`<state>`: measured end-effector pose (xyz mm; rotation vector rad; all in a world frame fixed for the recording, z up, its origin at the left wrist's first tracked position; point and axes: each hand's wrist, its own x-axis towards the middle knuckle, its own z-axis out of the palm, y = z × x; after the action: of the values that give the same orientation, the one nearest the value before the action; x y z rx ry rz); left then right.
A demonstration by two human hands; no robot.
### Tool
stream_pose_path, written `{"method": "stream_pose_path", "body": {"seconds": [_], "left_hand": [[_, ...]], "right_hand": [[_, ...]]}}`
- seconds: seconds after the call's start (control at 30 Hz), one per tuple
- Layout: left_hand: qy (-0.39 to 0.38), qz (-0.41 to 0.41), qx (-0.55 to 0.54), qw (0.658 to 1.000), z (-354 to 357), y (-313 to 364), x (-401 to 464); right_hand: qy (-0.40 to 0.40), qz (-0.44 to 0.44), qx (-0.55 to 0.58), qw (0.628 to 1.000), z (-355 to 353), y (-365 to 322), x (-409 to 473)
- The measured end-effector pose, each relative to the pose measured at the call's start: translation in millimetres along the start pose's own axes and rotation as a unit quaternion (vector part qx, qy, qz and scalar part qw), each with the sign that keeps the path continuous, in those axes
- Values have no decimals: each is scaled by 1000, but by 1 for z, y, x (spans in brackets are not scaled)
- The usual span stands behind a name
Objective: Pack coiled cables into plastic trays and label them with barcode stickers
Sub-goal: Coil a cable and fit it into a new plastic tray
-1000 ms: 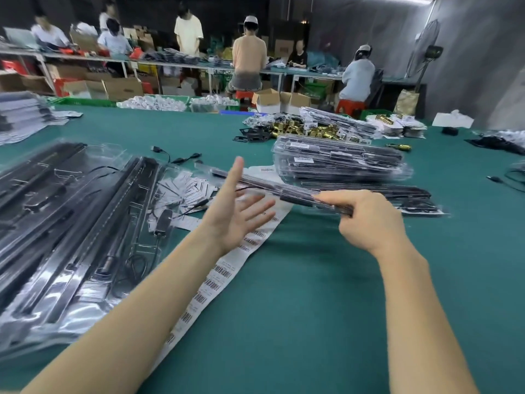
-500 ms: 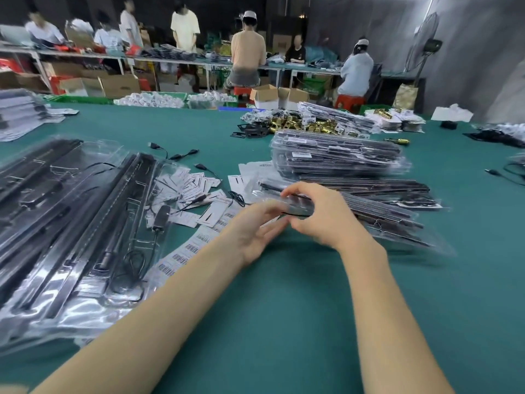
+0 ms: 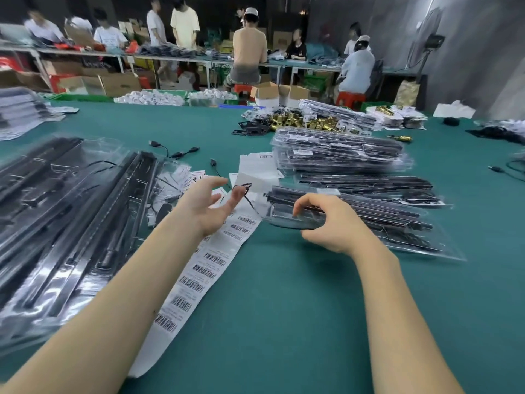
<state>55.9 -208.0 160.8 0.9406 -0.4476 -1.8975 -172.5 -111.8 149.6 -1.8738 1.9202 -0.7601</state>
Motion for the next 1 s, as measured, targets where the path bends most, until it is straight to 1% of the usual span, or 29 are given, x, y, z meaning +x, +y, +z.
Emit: {"method": "stream_pose_path", "body": {"seconds": [0.07,0.13,0.2,0.27,0.3,0.37,0.43,0.47,0.57,0.6,0.67,0.7,0.73,0.77,0.83,0.87,0.93,0.97,1.0], "left_hand": [[-33,-60,-49,996,-4,0,-2],[-47,-101,-9,994,-9,0,1],[-61,-87,76,991,-11,-1,2],[-78,-35,177,981,-12,1,2],[-98,-12,243,965,-12,4,1],[-152,21,383,911,-15,8,-3],[-189,36,476,858,-21,16,-7],[-203,35,501,841,-24,22,-8],[-255,22,553,793,-31,39,-16],[-276,22,553,786,-32,42,-18],[-311,23,512,800,-31,42,-22],[-325,30,493,807,-29,40,-24],[-338,46,484,806,-24,35,-27],[-351,68,482,800,-18,29,-29],[-386,107,482,779,-5,17,-31],[-404,116,486,766,0,11,-33],[-427,135,519,728,8,6,-35],[-427,149,539,710,10,6,-37],[-419,160,549,705,10,7,-37]], "right_hand": [[-41,-8,-1,999,-2,-1,0],[-75,-2,-6,997,-3,-2,1],[-102,7,-17,995,-4,-4,1],[-115,4,-23,993,-3,-6,1],[-114,2,-20,993,-3,-6,1],[-109,4,-8,994,-4,-6,0],[-112,10,-7,994,-5,-7,0],[-114,13,-8,993,-5,-8,0],[-121,19,-16,992,-4,-14,1],[-130,23,-23,991,-5,-16,2],[-160,31,-24,986,-10,-22,4],[-169,27,-5,985,-12,-25,4],[-161,17,32,986,-13,-29,4],[-131,0,80,988,-13,-33,5],[-28,-33,172,984,-12,-38,7],[13,-53,194,979,-11,-40,8],[46,-90,188,977,-9,-42,10],[60,-95,177,978,-7,-42,11],[82,-88,172,978,-5,-40,11]]}}
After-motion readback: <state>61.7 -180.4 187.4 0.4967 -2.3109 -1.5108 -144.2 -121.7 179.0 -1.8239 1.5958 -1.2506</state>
